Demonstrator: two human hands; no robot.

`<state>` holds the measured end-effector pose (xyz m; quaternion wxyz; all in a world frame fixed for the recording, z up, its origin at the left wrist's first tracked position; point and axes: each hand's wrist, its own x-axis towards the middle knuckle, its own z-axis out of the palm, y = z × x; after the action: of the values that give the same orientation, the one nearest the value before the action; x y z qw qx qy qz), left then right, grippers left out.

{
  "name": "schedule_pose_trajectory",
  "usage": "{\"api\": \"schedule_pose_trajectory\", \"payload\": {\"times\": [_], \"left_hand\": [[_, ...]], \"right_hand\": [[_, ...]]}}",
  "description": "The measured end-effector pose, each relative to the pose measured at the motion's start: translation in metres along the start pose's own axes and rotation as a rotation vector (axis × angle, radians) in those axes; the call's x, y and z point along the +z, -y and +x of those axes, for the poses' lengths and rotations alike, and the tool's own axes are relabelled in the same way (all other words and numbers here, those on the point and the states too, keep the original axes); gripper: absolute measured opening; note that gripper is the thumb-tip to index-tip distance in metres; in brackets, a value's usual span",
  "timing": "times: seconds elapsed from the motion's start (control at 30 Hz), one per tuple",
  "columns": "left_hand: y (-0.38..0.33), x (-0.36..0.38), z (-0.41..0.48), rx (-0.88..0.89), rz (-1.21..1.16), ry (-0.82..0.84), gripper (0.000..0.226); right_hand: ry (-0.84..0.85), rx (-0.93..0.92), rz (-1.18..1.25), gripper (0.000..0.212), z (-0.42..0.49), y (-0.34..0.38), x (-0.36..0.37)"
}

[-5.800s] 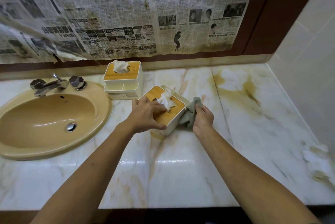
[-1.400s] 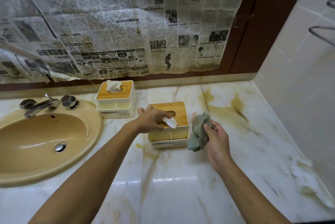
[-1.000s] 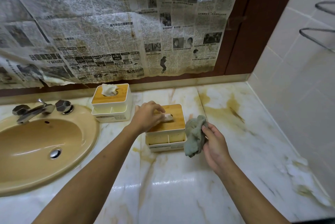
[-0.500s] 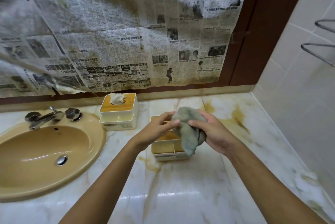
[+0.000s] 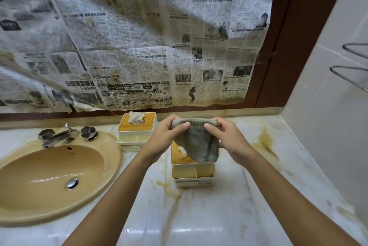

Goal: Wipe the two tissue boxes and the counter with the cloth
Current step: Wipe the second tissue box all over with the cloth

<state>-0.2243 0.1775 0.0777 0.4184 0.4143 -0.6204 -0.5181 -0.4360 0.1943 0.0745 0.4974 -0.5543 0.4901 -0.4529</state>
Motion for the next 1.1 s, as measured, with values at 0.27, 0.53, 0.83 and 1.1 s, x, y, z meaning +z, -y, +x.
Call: {"api": "schedule_pose_trajectory", "payload": {"times": [0.27, 0.53, 0.83, 1.1], "left_hand": [[-0.014, -0.018, 0.001, 0.005, -0.223, 0.018, 0.026], [-0.023, -0.019, 0.002, -0.118, -0.264, -0.039, 0.013], [-0.007, -0.025, -0.009, -0.304, -0.295, 0.241, 0.062], [0.012, -0.016, -0.005, -0.365, -0.435, 0.074, 0.041]], "right_hand": [[-0.038, -0.16, -0.007, 0.016, 0.005, 0.031, 0.008], [0.207, 0.135, 0.325, 0.037, -0.004, 0.038, 0.013], [0.118, 0.19, 0.341, 0.032, 0.002, 0.026, 0.007], [0.063, 0.393, 0.567, 0.027, 0.0, 0.007, 0.008]]}}
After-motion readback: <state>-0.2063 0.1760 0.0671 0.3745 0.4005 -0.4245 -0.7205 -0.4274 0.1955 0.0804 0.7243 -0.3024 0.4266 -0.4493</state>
